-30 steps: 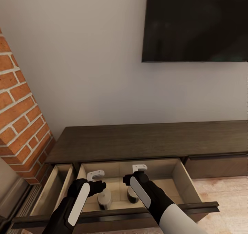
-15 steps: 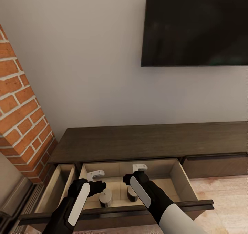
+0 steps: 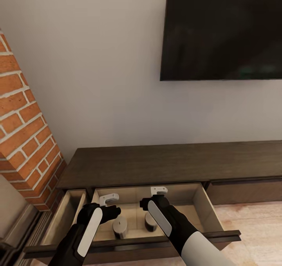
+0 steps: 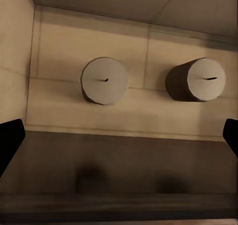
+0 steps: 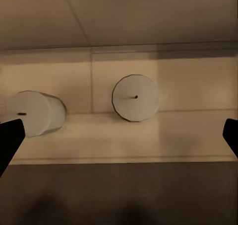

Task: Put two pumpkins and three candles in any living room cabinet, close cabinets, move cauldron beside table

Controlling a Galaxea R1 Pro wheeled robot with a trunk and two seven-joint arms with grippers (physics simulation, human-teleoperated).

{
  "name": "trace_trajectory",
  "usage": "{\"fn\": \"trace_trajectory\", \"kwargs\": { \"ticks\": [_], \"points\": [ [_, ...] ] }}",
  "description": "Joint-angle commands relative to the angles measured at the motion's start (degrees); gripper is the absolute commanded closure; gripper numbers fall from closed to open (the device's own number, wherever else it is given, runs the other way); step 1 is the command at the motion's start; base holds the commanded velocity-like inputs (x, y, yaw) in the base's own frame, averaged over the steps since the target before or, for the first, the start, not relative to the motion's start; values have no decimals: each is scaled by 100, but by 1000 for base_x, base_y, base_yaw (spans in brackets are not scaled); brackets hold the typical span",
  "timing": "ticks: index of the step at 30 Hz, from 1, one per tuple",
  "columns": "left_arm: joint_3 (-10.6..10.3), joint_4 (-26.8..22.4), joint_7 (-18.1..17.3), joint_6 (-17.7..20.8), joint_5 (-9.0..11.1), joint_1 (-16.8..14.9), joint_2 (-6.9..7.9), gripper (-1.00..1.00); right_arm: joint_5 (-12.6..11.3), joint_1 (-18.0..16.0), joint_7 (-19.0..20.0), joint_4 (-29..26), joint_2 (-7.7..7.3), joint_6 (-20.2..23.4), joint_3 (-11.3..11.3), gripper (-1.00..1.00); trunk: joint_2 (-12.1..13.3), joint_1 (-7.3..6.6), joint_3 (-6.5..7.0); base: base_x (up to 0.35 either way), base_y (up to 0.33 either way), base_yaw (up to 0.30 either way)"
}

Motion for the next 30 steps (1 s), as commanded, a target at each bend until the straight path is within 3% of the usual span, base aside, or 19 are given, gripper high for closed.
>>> {"fn": "trace_trajectory", "kwargs": {
  "ticks": [1,30],
  "points": [
    [-1,0,0,0,0,0,0,-100,-1,0,0,0,0,0,0,-100,42,-23,18,0,0,0],
    [1,0,0,0,6,0,1,-100,-1,0,22,0,0,9,6,-100,1205,-659,539,-80,22,0]
  ]
}}
